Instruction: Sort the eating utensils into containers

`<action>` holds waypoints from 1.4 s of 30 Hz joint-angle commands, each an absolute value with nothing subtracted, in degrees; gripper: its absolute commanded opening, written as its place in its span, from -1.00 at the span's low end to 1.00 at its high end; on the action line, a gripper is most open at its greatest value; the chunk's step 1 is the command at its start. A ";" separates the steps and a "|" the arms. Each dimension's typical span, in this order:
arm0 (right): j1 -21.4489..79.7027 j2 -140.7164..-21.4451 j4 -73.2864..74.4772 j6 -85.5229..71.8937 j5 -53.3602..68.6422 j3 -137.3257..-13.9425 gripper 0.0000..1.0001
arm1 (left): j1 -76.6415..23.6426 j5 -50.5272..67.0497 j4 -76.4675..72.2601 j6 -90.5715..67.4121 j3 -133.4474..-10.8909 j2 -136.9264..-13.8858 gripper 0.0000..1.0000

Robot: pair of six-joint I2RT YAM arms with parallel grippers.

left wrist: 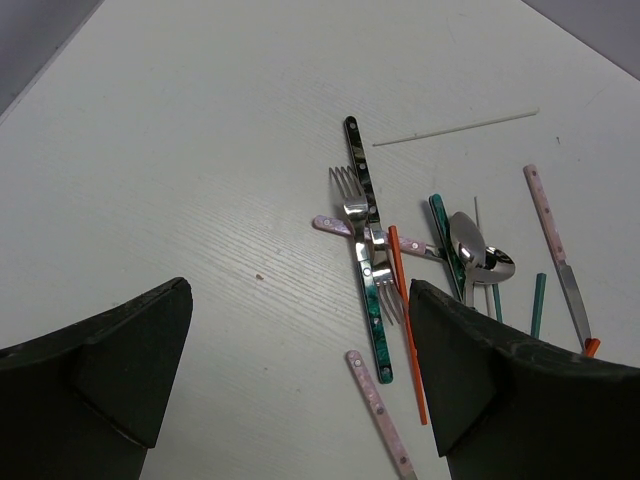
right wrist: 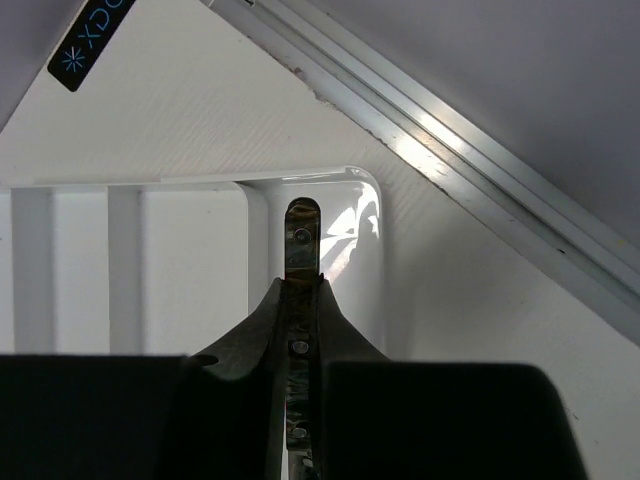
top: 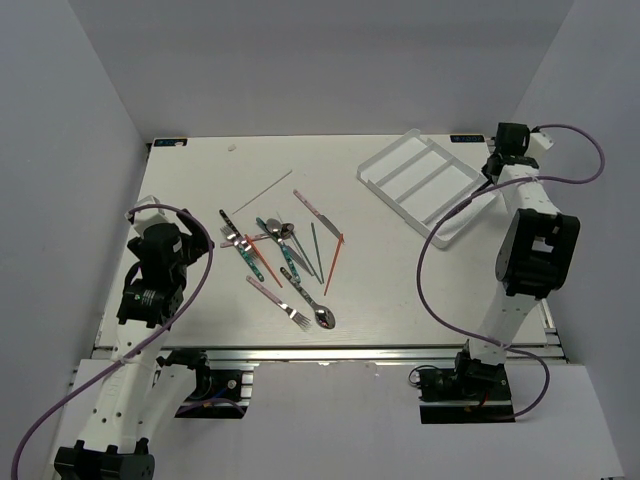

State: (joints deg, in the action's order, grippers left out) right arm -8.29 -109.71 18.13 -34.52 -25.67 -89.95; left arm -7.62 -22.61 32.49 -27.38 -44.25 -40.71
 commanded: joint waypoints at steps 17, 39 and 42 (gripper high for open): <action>-7.38 -112.51 14.24 -34.90 -21.98 -92.28 0.33 | -7.47 -21.80 31.73 -26.81 -44.47 -40.78 0.96; 36.47 -134.53 24.43 3.42 -8.70 -124.96 0.58 | -7.56 -22.59 32.08 -26.98 -44.56 -40.43 0.96; 37.26 -136.75 22.77 4.74 -9.15 -126.39 0.56 | -7.56 -22.41 32.08 -26.98 -44.47 -40.17 0.96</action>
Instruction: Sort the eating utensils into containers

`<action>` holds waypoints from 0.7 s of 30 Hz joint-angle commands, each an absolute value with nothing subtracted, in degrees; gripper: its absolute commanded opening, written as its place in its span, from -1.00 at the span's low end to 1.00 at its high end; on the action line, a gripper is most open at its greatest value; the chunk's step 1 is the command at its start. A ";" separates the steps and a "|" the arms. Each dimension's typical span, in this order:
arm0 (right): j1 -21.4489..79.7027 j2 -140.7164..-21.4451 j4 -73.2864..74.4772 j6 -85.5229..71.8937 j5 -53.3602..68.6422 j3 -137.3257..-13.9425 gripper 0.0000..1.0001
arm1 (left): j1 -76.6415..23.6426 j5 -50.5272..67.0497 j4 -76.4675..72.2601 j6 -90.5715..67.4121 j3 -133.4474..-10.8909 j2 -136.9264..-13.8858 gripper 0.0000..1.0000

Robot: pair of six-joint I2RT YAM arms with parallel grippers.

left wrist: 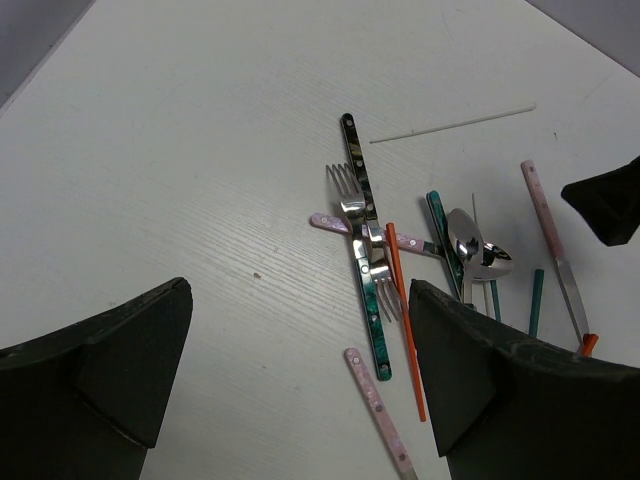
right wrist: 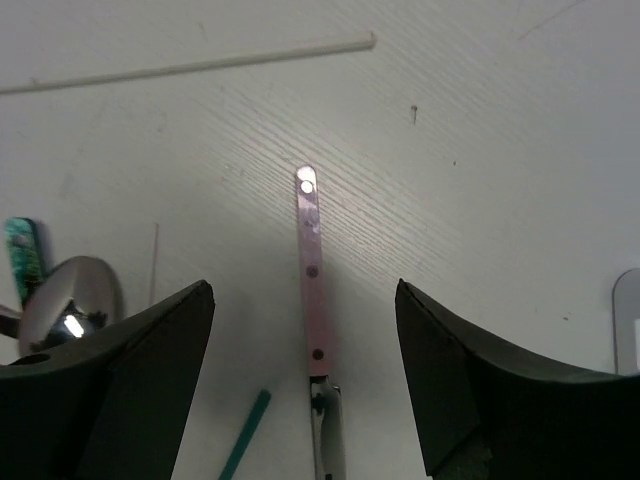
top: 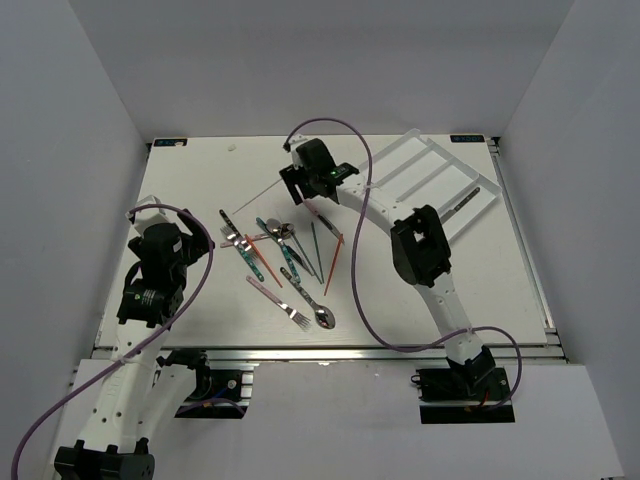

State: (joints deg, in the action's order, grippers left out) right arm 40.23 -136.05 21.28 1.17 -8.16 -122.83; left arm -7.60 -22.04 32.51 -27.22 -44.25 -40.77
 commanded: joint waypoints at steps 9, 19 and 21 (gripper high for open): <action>37.18 -143.17 21.97 6.77 -3.69 -127.54 0.22 | -7.56 -21.97 31.82 -26.89 -44.38 -39.90 0.96; 37.26 -143.17 20.03 4.66 -1.32 -126.02 0.15 | -7.47 -21.80 31.73 -26.81 -44.38 -39.73 0.96; 37.18 -144.57 21.26 4.57 -1.23 -127.00 0.07 | -7.47 -21.80 31.64 -26.81 -44.30 -39.73 0.96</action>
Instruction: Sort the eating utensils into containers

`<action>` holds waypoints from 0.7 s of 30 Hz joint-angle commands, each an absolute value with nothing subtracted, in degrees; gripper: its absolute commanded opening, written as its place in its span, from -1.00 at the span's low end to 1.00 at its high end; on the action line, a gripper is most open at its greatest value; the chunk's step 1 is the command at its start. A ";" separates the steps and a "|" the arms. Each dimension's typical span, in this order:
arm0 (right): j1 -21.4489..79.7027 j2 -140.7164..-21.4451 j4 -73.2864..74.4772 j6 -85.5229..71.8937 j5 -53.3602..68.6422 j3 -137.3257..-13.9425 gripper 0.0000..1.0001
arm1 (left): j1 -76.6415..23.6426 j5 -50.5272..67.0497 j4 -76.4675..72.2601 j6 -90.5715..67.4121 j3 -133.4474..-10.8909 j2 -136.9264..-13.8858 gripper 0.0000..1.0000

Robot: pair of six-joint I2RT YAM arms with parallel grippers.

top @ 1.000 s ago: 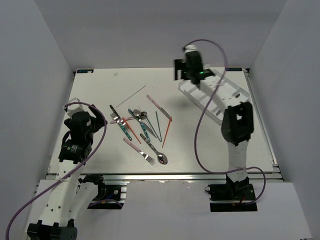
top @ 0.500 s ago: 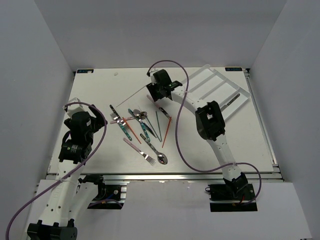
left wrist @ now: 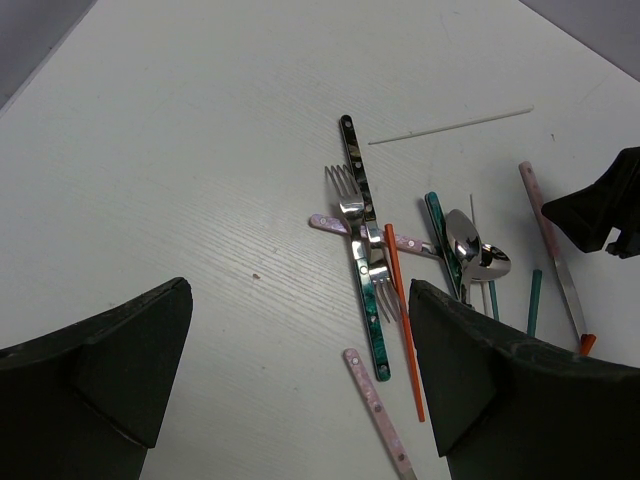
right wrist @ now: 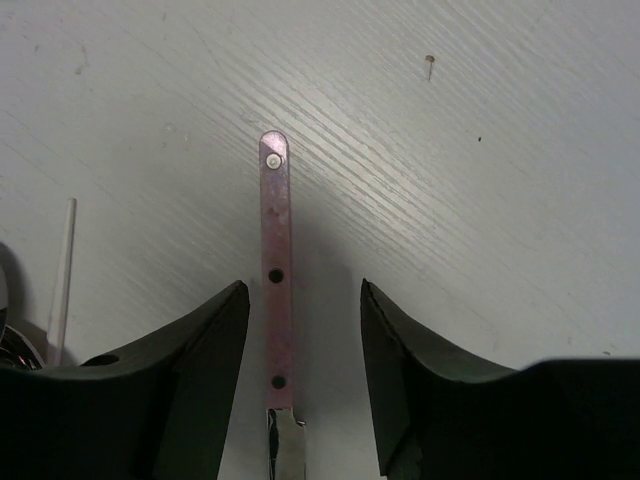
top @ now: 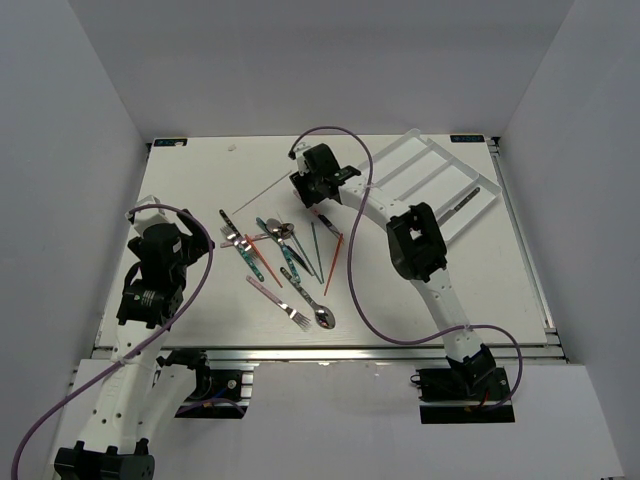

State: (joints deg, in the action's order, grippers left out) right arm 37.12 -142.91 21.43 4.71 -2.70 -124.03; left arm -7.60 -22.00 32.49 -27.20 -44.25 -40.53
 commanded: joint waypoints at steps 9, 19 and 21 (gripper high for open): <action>37.71 -145.98 23.81 5.45 -2.02 -125.33 -0.22 | -7.56 -21.62 31.55 -26.81 -44.30 -39.64 0.96; 37.53 -143.09 22.42 4.66 -7.99 -123.67 -1.00 | -7.56 -21.53 31.73 -26.89 -44.30 -39.81 0.96; 36.83 -141.25 21.01 4.31 -10.80 -123.40 -1.00 | -7.47 -21.53 31.73 -26.89 -44.30 -39.73 0.96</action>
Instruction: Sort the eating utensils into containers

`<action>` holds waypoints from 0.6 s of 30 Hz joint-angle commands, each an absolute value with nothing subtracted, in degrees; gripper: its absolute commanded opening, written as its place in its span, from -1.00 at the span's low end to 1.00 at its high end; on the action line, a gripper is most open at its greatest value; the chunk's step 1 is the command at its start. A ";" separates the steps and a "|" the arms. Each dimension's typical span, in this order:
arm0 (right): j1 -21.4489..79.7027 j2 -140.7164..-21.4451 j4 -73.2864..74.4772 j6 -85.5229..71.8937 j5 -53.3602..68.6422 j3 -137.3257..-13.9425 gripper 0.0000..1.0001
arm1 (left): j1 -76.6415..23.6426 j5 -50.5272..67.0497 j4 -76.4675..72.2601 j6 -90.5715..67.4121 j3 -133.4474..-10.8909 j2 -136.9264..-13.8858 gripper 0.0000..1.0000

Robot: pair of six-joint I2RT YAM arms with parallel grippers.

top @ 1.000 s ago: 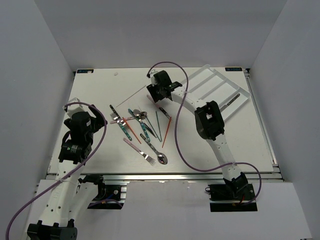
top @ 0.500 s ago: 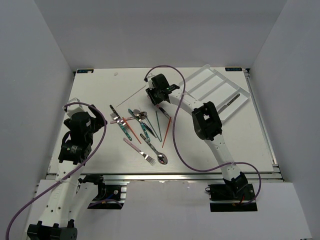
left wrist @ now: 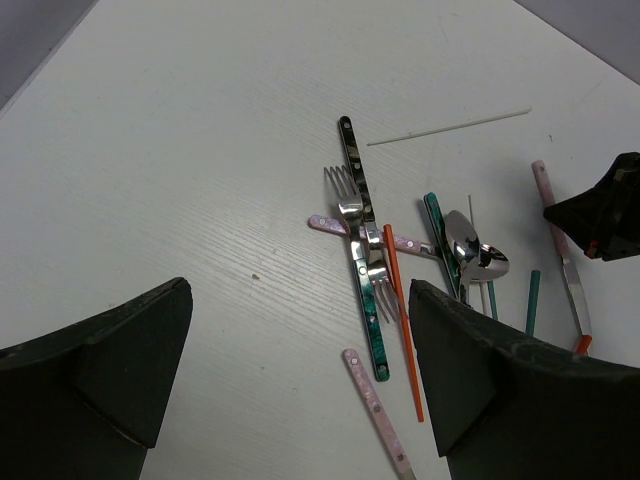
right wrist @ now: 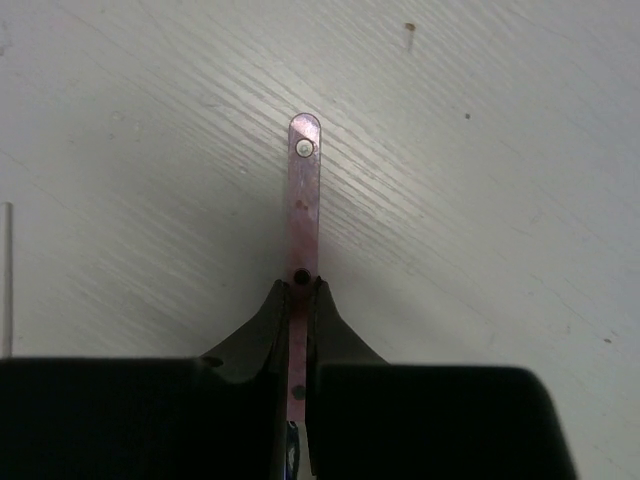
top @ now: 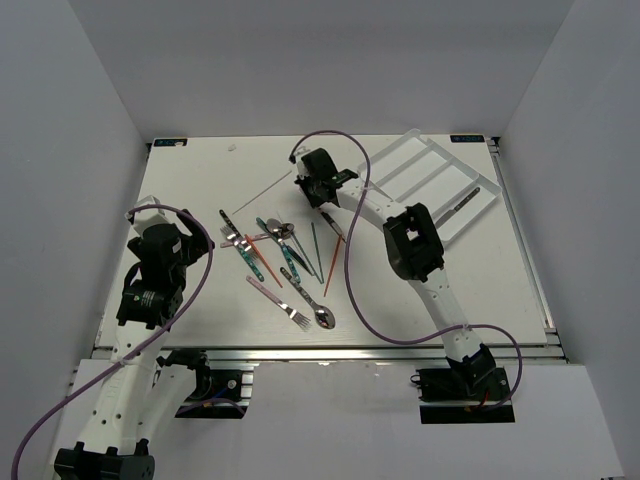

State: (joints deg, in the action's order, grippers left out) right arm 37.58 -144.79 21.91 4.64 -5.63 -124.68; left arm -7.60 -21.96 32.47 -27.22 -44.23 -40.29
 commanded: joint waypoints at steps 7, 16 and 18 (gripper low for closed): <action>32.79 -132.11 14.36 2.72 -16.78 -118.84 -1.00 | -7.56 -21.45 31.73 -26.89 -44.30 -39.99 0.96; 29.89 -120.24 11.24 -4.34 -32.32 -109.95 -1.00 | -7.56 -21.36 31.64 -26.89 -44.21 -39.99 0.96; 25.59 -117.87 16.51 -11.57 -34.18 -109.69 -1.00 | -7.56 -21.53 31.82 -26.89 -44.21 -39.99 0.96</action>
State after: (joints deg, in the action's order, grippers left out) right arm 29.43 -121.80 14.39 -1.50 -26.59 -110.69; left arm -7.60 -21.80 32.47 -27.22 -44.23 -40.29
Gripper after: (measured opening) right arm 0.062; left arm 0.980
